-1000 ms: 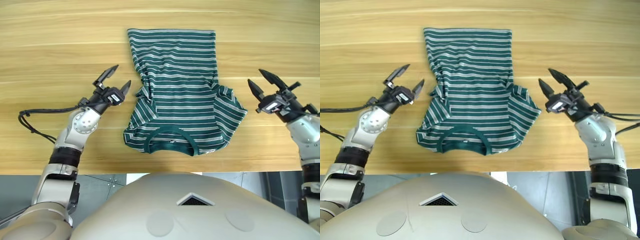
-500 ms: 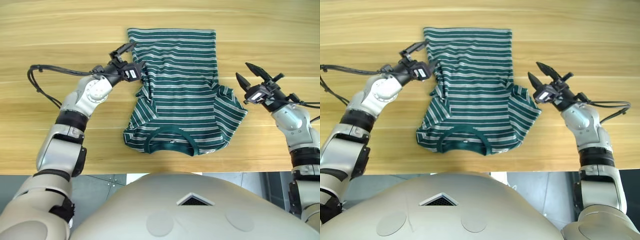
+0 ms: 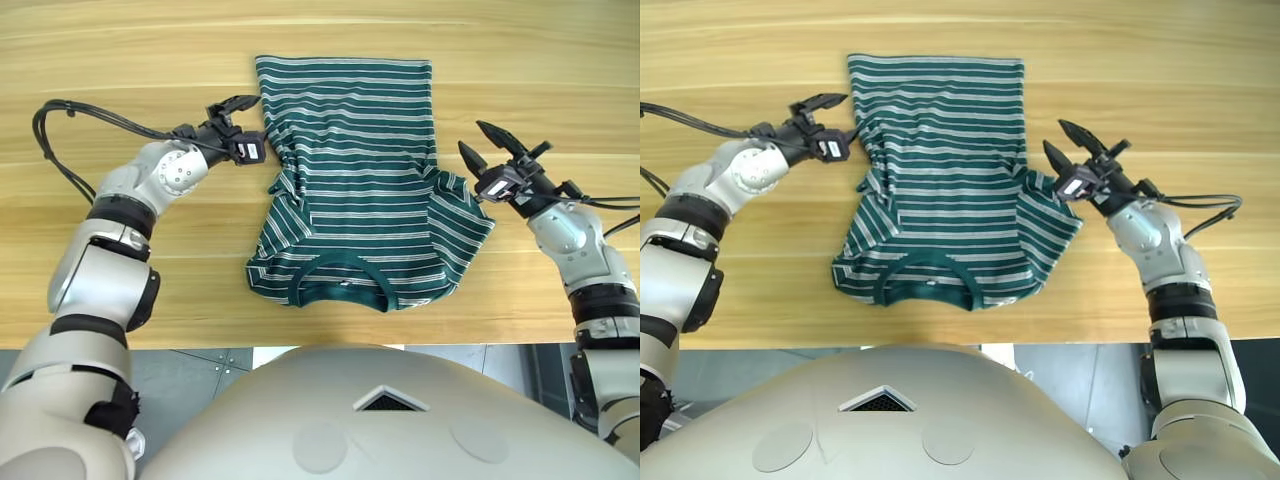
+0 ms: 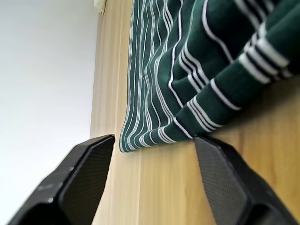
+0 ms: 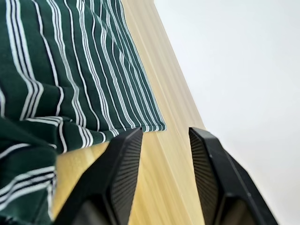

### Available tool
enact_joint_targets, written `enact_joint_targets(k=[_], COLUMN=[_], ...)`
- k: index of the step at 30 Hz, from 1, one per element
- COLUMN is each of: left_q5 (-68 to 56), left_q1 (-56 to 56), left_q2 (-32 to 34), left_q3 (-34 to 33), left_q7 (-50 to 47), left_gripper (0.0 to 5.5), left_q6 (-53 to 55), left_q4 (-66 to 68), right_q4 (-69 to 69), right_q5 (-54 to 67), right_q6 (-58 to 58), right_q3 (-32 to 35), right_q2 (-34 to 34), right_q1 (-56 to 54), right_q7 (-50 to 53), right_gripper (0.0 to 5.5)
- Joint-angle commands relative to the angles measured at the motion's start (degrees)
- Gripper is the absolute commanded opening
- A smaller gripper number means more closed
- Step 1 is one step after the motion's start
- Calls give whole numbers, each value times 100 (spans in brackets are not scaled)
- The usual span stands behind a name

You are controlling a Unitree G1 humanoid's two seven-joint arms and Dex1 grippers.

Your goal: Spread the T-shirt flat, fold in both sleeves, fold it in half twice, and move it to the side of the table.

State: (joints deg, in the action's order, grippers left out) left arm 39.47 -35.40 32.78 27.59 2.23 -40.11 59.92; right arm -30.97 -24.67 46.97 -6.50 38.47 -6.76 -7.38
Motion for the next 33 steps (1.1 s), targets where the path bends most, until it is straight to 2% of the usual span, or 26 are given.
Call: enact_joint_targets(k=[1, 6, 15, 22, 33], left_q5=[-375, -493, -242, -99, 758], left_q1=[-118, -100, 181, 209, 22], left_q2=[10, -229, -378, -296, 251], left_q3=[-537, -595, -66, 114, 1014], left_q7=[-681, -886, -456, -282, 365], left_gripper=[316, 316, 316, 316, 316], left_q6=[532, 415, -267, -306, 323], left_q4=[95, 89, 21, 47, 379], right_q4=[-88, -182, -296, -345, -141], right_q5=[-61, -67, -131, -154, -132], right_q6=[48, 85, 102, 104, 38], right_q3=[-62, -139, -250, -310, -305], right_q2=[-19, -27, -43, -51, -43], right_q1=[-91, -122, -240, -312, -274], right_q7=[74, 105, 145, 144, 102], right_gripper=[182, 182, 182, 182, 182])
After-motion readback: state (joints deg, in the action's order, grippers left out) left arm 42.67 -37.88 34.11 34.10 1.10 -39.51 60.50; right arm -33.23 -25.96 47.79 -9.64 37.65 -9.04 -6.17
